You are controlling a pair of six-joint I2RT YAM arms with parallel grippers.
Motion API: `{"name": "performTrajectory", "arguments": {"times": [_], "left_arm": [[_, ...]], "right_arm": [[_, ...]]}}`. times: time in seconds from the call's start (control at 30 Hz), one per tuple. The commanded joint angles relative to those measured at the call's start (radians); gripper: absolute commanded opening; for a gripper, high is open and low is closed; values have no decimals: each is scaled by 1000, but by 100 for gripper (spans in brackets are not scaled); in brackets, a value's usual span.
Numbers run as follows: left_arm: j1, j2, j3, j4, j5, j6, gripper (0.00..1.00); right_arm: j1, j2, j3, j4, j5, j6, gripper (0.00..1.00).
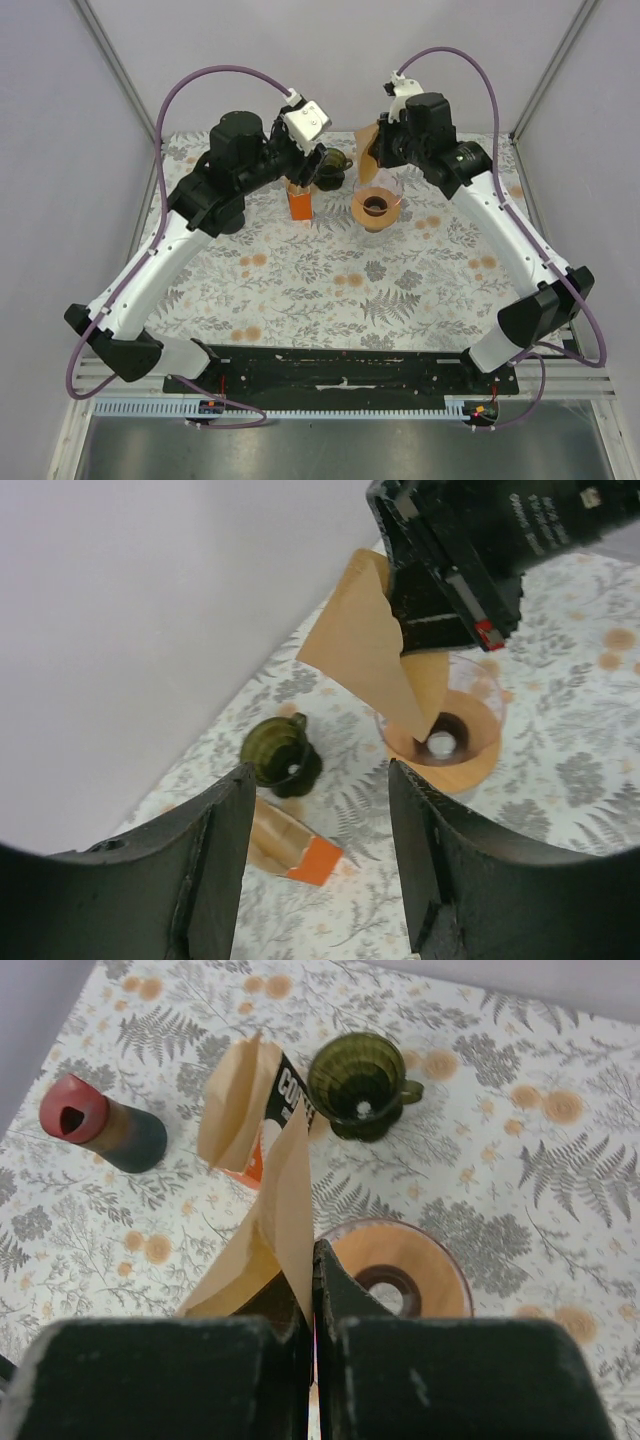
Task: Place the coffee filter in the dripper
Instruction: Place the coffee filter in the coffee dripper.
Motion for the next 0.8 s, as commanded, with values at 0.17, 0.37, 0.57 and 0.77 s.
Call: {"name": "performTrajectory", "arguments": {"times": [0.17, 0.37, 0.57, 0.77], "left_arm": [[-2, 100, 66, -47, 130, -335, 62], [-2, 192, 94, -64, 124, -472, 60], [-8, 263, 103, -26, 133, -539, 62], [-46, 329, 164, -33, 115, -562, 71]], "right_arm": [[-95, 131, 224, -372, -79, -89, 0], [-113, 200, 282, -485, -76, -106, 0], [-118, 249, 287, -533, -97, -103, 0], [-116, 266, 293, -539, -97, -87, 0]]}}
